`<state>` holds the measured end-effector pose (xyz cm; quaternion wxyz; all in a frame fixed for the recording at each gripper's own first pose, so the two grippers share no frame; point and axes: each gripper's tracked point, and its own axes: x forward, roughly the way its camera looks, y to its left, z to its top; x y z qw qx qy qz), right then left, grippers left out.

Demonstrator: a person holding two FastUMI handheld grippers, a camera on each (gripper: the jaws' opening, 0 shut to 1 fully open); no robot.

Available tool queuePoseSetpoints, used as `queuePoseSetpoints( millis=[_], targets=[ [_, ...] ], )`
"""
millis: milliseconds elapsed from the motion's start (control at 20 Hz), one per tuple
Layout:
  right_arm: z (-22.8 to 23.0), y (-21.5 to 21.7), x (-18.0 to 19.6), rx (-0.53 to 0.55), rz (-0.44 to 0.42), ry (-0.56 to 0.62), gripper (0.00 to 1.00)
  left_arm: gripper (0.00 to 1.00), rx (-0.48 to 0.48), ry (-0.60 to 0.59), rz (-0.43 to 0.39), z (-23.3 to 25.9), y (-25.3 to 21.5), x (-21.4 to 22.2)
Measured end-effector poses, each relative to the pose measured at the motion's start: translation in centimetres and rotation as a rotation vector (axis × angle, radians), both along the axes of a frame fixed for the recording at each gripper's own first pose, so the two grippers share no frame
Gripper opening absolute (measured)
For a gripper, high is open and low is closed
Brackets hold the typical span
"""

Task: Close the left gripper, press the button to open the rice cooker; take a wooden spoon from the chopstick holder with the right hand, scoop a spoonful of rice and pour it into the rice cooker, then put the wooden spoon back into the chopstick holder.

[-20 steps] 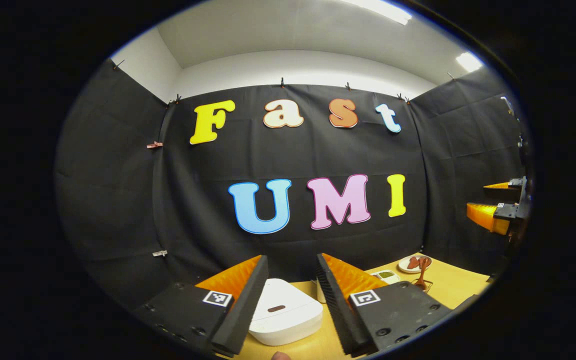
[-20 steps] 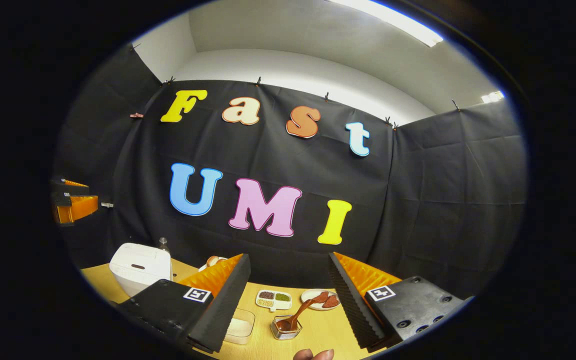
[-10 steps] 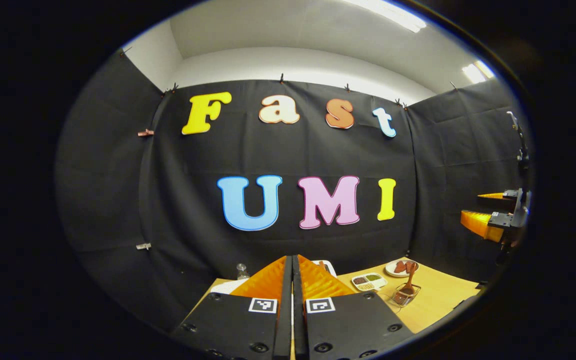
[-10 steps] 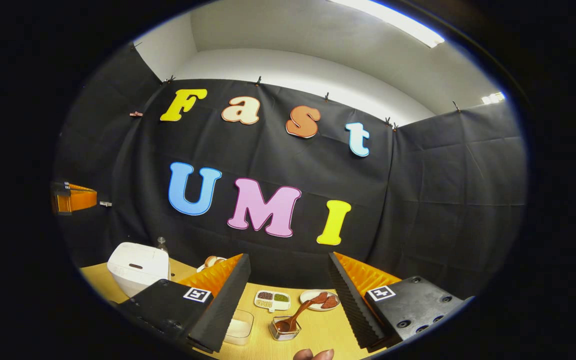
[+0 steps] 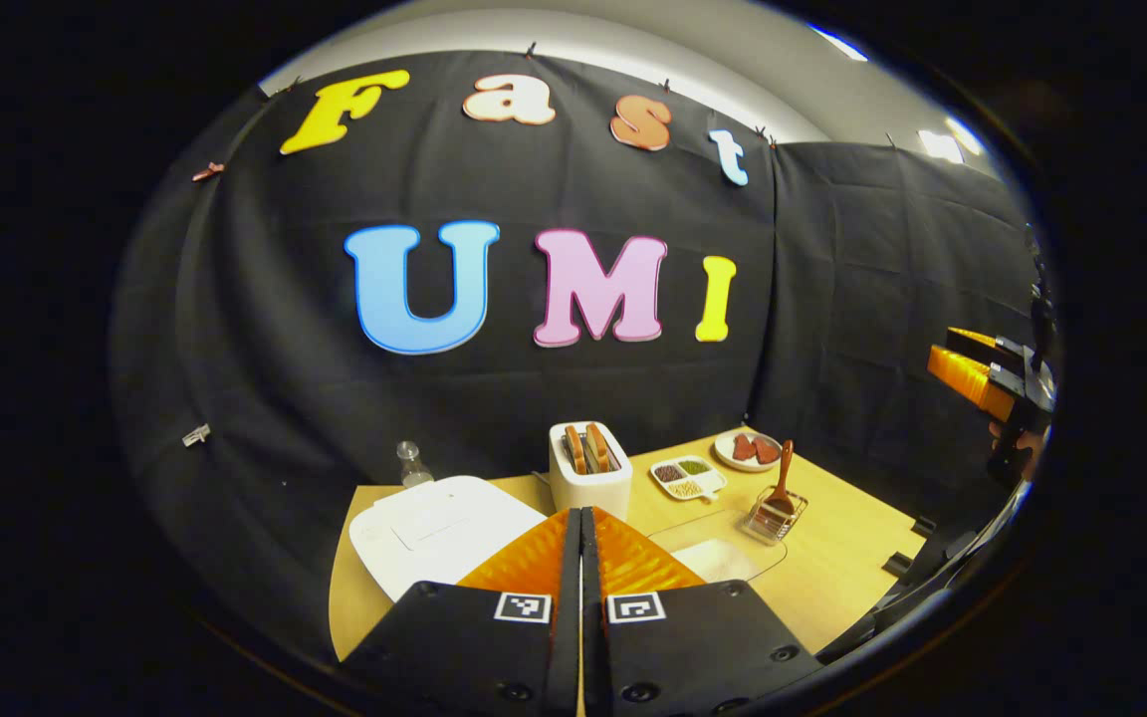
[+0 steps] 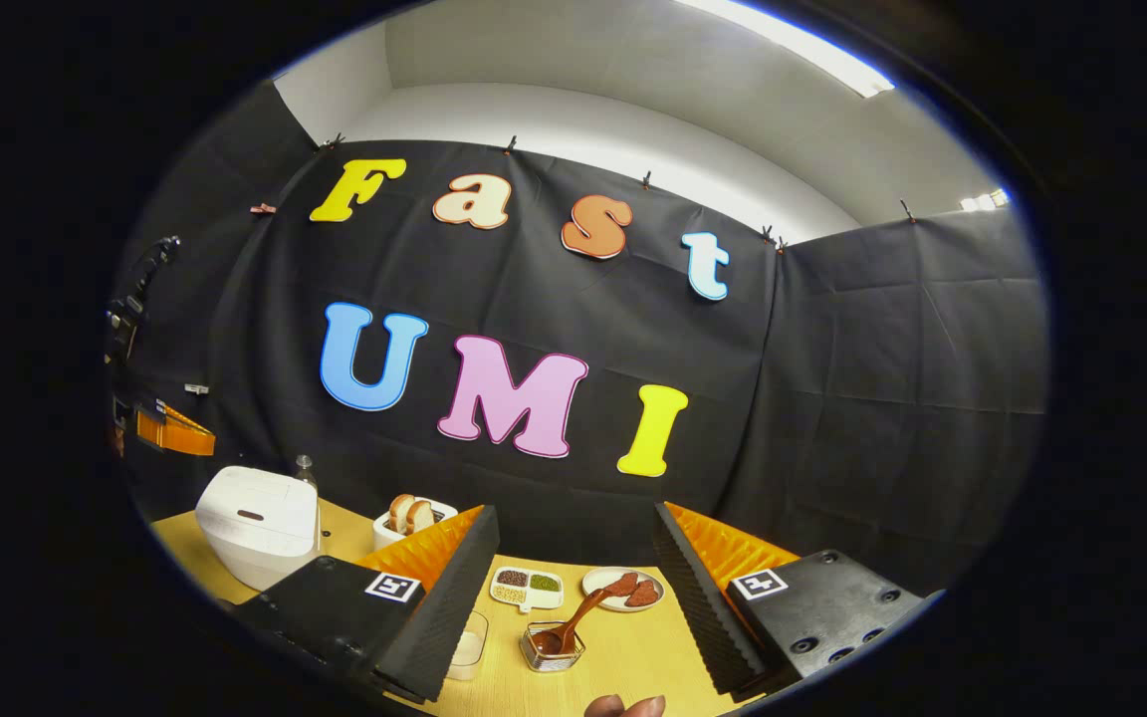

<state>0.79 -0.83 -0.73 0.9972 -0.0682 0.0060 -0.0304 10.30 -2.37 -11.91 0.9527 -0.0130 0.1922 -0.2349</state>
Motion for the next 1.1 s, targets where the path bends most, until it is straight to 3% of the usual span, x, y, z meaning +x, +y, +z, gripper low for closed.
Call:
queuePoseSetpoints(
  millis=[150, 500, 800, 1100],
  targets=[
    [-0.4, -0.5, 0.1, -0.014, -0.025, 0.01, 0.97, 0.07, 0.04, 0.108, -0.035, -3.4, 1.3, 3.2],
    [-0.8, -2.1, -0.2, -0.033, -0.1, 0.026, 0.97, 0.06, 0.151, 0.323, -0.221, -11.0, 2.2, 6.6],
    [-1.1, -2.8, -1.3, -0.044, -0.154, 0.031, 0.97, 0.06, 0.165, 0.453, -0.227, -15.2, 3.2, 7.5],
    [-1.3, -2.4, -2.1, -0.033, -0.174, 0.039, 0.97, 0.07, 0.176, 0.511, -0.23, -16.8, 3.9, 7.0]
  ],
)
